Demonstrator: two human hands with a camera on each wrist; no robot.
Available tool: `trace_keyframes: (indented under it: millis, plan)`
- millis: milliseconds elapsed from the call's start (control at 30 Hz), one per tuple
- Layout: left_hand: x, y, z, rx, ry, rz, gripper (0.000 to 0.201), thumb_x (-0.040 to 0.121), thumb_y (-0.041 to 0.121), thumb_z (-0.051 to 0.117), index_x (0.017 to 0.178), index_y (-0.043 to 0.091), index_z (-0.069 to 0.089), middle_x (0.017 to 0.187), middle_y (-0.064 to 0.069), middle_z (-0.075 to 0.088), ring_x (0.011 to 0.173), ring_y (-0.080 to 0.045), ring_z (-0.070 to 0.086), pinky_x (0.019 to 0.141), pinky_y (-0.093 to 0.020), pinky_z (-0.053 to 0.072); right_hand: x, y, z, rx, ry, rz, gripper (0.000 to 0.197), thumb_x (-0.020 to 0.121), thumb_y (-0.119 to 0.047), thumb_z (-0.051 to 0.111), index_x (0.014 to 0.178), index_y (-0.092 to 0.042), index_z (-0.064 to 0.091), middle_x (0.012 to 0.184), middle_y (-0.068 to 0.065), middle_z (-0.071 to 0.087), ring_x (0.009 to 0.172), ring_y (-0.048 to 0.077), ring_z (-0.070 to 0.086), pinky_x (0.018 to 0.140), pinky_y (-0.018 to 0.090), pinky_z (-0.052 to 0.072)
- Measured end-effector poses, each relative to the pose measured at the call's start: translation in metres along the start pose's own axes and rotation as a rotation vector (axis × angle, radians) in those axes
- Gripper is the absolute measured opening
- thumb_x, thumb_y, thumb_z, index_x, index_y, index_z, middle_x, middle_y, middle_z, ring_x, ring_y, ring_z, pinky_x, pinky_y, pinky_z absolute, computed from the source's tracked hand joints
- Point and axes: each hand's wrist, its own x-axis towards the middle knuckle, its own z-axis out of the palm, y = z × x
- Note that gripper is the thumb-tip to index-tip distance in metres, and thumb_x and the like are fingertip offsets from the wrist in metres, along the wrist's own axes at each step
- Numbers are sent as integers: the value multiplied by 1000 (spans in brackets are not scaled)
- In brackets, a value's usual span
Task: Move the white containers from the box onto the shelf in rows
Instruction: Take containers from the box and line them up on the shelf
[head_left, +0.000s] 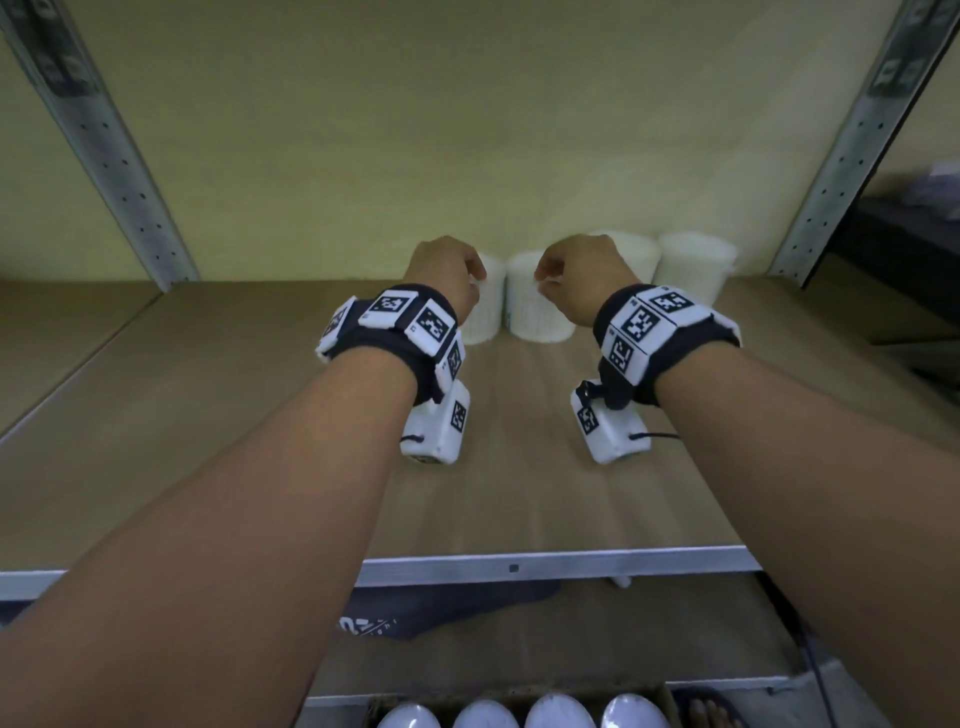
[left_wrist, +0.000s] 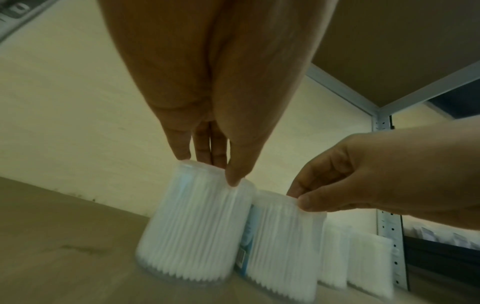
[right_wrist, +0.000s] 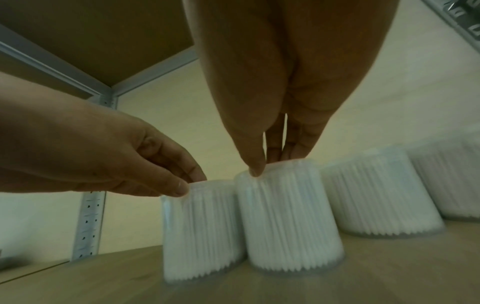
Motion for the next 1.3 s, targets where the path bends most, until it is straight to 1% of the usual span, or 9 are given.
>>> trace_keyframes:
  millis: [167,400,567,700,767,833,900,1033,1300]
  plan:
    - [26,-4,7,5,-4,-1,28,90,3,53,113,7,68,128,-9,62,121,-24,56,101,-25,40,24,6,6,-16,29,-24,24,93,-13,54,108,-6,71,119,10,67,109,27,62,94,32,50]
    - [50,-4,9,61,-70,27,31,91,6,56,119,11,66,132,-9,59,123,-25,54,104,-26,38,44,14,6,-100,4,-82,29,95,-15,51,115,-4,68,126,12,62,118,30,56,101,32,43]
    - [54,-3,11,80,-56,35,32,90,3,54,118,10,66,129,-10,61,120,-25,56,102,-26,40,49,21,3,-95,5,-92,27,93,-16,56,113,-5,70,122,11,65,114,27,59,98,29,43]
    - [53,4,8,92,-61,40,30,89,7,57,118,9,66,129,-9,61,117,-24,57,89,-23,42,37,26,1,-94,-40,-98,35,89,-12,57,123,-11,63,133,8,57,122,23,53,101,28,40]
    - [48,10,5,96,-61,53,34,89,12,58,122,9,62,133,-8,57,120,-24,55,91,-24,41,23,28,-6,-89,-23,-122,38,88,-13,58,125,-12,60,134,9,54,124,23,50,101,29,39]
    - [36,16,3,98,-68,90,37,90,17,57,127,10,57,138,-8,52,126,-24,50,100,-27,39,7,28,-17,-86,-11,-131,37,87,-14,58,124,-13,62,132,9,55,122,24,51,99,28,39]
    - [18,23,-1,99,-90,127,40,90,20,58,129,9,55,138,-9,51,126,-24,49,102,-29,38,-13,28,-28,-70,-26,-112,36,87,-14,58,123,-11,63,130,9,58,119,23,54,97,27,41]
    - [-29,34,-13,102,-148,151,46,86,25,62,129,11,55,134,-10,53,121,-25,52,99,-28,41,-65,27,-49,-60,-52,-72,33,89,-17,59,121,-11,64,125,7,62,114,20,58,86,17,36]
    - [-152,80,-18,68,-236,228,44,87,30,62,128,15,55,131,-6,54,120,-21,53,96,-27,41,-189,29,-71,-31,-78,30,32,88,-25,60,119,-18,64,117,4,65,108,19,60,85,21,41]
